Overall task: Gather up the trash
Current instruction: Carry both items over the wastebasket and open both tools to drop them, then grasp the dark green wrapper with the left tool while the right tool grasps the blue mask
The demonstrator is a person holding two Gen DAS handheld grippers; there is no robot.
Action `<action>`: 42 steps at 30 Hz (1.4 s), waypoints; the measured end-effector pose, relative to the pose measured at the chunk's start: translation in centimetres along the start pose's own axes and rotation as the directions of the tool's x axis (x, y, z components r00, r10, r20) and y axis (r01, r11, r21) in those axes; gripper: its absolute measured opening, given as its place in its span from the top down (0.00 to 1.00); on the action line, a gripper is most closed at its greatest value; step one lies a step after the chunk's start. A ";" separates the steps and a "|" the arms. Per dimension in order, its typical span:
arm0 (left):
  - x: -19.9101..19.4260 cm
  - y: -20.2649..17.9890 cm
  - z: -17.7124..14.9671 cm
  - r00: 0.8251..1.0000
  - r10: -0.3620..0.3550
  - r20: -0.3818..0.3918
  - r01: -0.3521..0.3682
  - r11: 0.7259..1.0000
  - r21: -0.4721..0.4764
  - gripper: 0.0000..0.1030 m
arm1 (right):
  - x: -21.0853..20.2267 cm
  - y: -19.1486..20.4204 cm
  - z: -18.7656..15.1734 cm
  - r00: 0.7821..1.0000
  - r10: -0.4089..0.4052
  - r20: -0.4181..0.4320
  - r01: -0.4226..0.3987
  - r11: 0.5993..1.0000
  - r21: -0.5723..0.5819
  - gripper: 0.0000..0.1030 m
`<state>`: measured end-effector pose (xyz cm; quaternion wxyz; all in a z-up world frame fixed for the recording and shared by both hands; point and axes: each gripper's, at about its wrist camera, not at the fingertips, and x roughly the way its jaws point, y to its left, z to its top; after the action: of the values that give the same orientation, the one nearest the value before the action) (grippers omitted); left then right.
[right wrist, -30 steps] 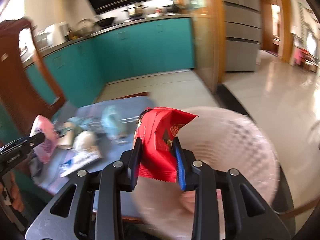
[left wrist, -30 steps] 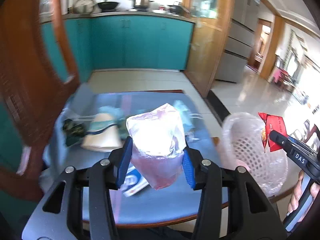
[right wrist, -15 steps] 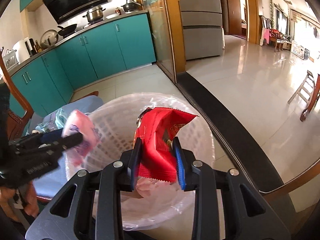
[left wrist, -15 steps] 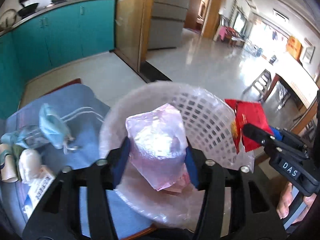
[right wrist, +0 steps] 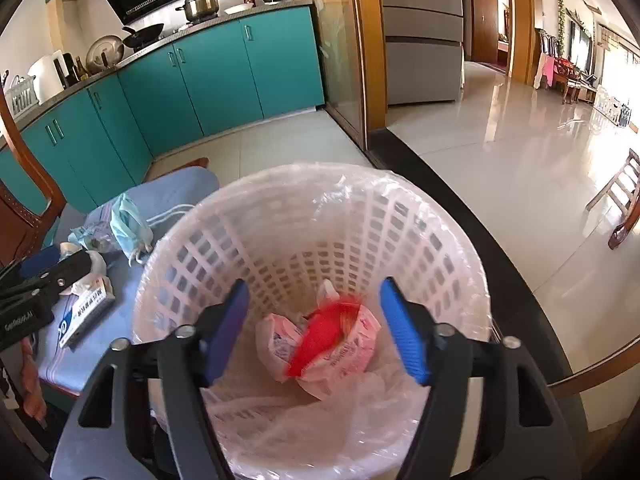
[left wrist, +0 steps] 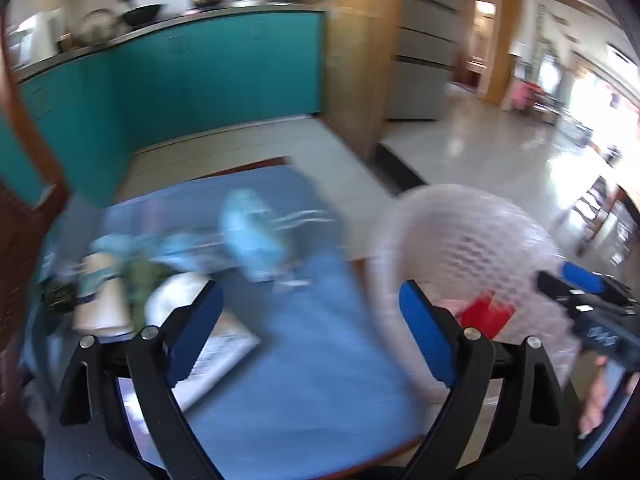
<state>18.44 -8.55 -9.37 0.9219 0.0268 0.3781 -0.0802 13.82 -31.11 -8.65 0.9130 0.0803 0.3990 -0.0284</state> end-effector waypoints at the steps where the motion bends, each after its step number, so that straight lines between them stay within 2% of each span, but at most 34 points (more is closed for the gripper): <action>1: 0.0 2.0 -0.1 0.999 0.049 -0.004 -0.049 0.998 -0.031 0.13 | 0.1 0.2 0.2 1.000 0.007 -0.001 -0.007 1.000 0.001 0.32; 4: 0.6 7.1 -0.2 0.981 0.192 -0.016 -0.193 0.975 -0.108 0.13 | 0.3 0.9 0.7 1.000 0.024 0.002 -0.024 1.000 -0.008 0.32; 6: 1.1 11.0 -0.3 0.956 0.291 -0.044 -0.294 0.941 -0.170 0.13 | 0.4 1.8 1.0 0.999 0.042 0.008 -0.041 0.999 -0.020 0.32; 7: 1.2 13.4 -0.5 0.946 0.317 -0.064 -0.323 0.924 -0.204 0.13 | 0.4 2.3 1.1 0.999 0.051 0.008 -0.051 0.998 -0.026 0.32; 10: 1.9 18.1 -1.1 0.925 0.357 -0.129 -0.380 0.881 -0.281 0.15 | 0.7 4.1 1.4 0.997 0.079 0.006 -0.078 0.995 -0.058 0.32; 11: 2.3 19.1 -1.3 0.921 0.363 -0.144 -0.390 0.872 -0.295 0.20 | 0.7 4.6 1.5 0.996 0.086 0.004 -0.086 0.994 -0.068 0.32; 16: 4.3 22.1 -1.3 0.907 0.365 -0.207 -0.413 0.864 -0.287 0.26 | 1.1 7.2 2.0 0.992 0.126 -0.005 -0.126 0.986 -0.111 0.32; 22: 5.7 23.7 -1.4 0.912 0.331 -0.243 -0.395 0.871 -0.293 0.27 | 1.7 10.6 3.5 0.983 0.186 0.002 -0.183 0.970 -0.158 0.32; 24: 5.8 24.0 -1.8 0.917 0.305 -0.257 -0.376 0.876 -0.302 0.48 | 2.4 12.4 4.4 0.973 0.230 -0.008 -0.228 0.957 -0.181 0.32; 25: 5.8 24.2 -2.0 0.916 0.304 -0.263 -0.378 0.876 -0.301 0.51 | 2.8 13.1 4.7 0.969 0.246 -0.014 -0.244 0.951 -0.189 0.32; 27: 5.3 24.2 -2.4 0.915 0.310 -0.257 -0.381 0.873 -0.305 0.70 | 4.0 14.9 5.2 0.961 0.273 -0.030 -0.274 0.939 -0.206 0.32; 28: 4.8 24.2 -2.7 0.917 0.307 -0.254 -0.378 0.873 -0.310 0.74 | 5.0 16.1 5.6 0.957 0.288 -0.046 -0.291 0.934 -0.207 0.32; 29: 4.4 24.2 -3.0 0.922 0.294 -0.252 -0.366 0.875 -0.318 0.83 | 6.0 17.1 5.8 0.954 0.293 -0.064 -0.300 0.933 -0.199 0.32; 30: 4.1 24.4 -3.4 0.927 0.279 -0.249 -0.352 0.876 -0.329 0.86 | 7.1 18.1 6.0 0.953 0.290 -0.083 -0.300 0.936 -0.184 0.32; 33: 2.7 24.1 -4.7 0.942 0.241 -0.233 -0.312 0.884 -0.347 0.87 | 10.0 20.1 6.5 0.952 0.280 -0.121 -0.296 0.944 -0.145 0.32; 36: 1.3 23.2 -5.4 0.953 0.210 -0.219 -0.276 0.899 -0.340 0.88 | 13.3 22.2 6.6 0.962 0.223 -0.155 -0.242 0.963 -0.118 0.32; 41: -2.0 20.9 -7.6 0.973 0.109 -0.204 -0.173 0.929 -0.327 0.88 | 16.1 24.0 6.0 0.963 0.182 -0.201 -0.210 0.969 -0.130 0.32; 42: -2.8 20.4 -8.0 0.975 0.092 -0.200 -0.154 0.936 -0.317 0.88 | 16.2 24.1 5.9 0.964 0.175 -0.202 -0.205 0.968 -0.141 0.37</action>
<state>14.41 12.79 -13.34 0.8779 -0.0974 0.4665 0.0453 31.89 -8.13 -13.61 0.8733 0.0468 0.4746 0.0996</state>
